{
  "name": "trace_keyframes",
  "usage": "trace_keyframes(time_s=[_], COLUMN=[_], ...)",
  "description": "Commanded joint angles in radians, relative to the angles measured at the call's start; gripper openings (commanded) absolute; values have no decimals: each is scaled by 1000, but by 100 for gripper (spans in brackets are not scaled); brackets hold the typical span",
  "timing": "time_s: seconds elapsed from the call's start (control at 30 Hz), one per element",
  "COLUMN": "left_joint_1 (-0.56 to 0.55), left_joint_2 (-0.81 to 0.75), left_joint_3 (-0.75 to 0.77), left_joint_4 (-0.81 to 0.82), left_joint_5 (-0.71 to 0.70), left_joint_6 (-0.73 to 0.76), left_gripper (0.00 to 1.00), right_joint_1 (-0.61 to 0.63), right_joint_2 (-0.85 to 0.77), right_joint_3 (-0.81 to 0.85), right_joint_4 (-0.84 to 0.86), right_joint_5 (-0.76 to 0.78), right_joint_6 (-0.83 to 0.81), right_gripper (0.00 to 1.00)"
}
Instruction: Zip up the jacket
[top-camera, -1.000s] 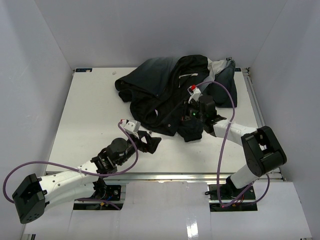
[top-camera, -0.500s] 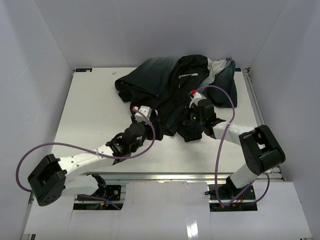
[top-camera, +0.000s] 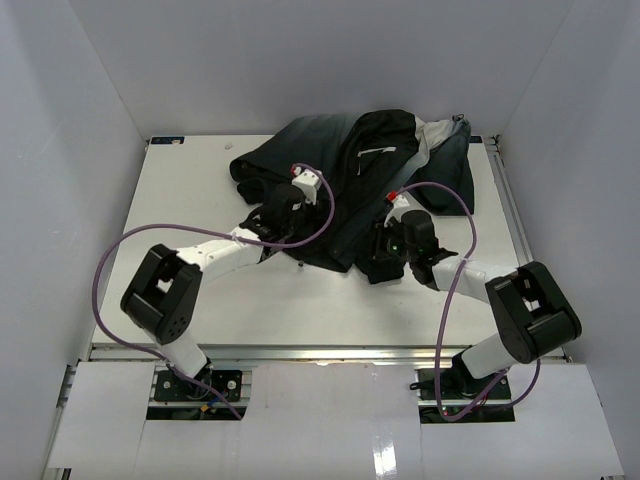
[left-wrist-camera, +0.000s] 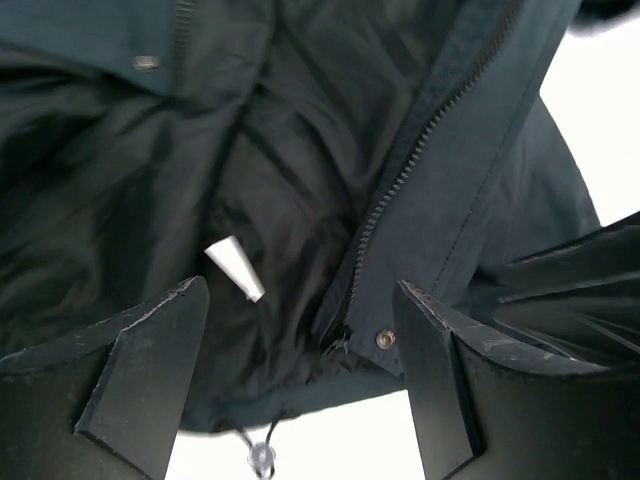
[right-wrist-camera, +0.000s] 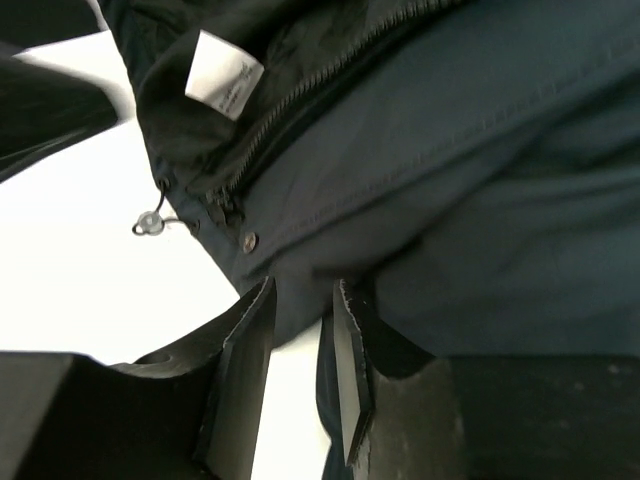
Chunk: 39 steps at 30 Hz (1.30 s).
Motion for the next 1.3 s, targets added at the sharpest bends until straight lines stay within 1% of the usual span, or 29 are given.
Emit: trace_keyframes(time_s=[0.0,0.13,0.27,0.37,0.47,0.63,0.7,0.8,0.9,0.97,1.07,1.23,1.27], left_joint_1=[-8,-5,-3,4,7,20,28,33,44,48,50,50,50], left_joint_2=[86,128,176,215,229,231,237,245,265,287,310,316,320], left_joint_3=[104,123,164,182,187,202,216,223,236,259,282,294,301], left_joint_4=[-89,-91,-120,-129,-124,-124,-136,-136,-138,-151,-179,-196,-203], left_joint_5=[163,230,195,207,266,362,391,388,430,480,509,513,510], left_joint_6=[157,207,211,217,215,204,203,207,199,195,194,188,190], left_gripper=[85,84,81,77,74,60,58,58,51,49,46,45,42], right_joint_1=[-2,-2,-2,-2,-2,-1,-2,-2,-1,-2,-2,-2,-2], right_joint_2=[-78,-140,-179,-210,-233,-235,-240,-249,-259,-260,-258,-259,-261], right_joint_3=[-56,-83,-91,-99,-110,-120,-137,-147,-152,-152,-158,-164,-164], right_joint_4=[38,37,32,22,28,36,52,54,55,55,58,77,78], right_joint_5=[51,47,28,22,13,-13,-22,-22,-25,-27,-37,-60,-61], right_joint_6=[-31,-40,-43,-45,-45,-34,-28,-31,-39,-41,-44,-42,-42], right_gripper=[37,39,40,40,41,41,42,42,43,45,49,56,57])
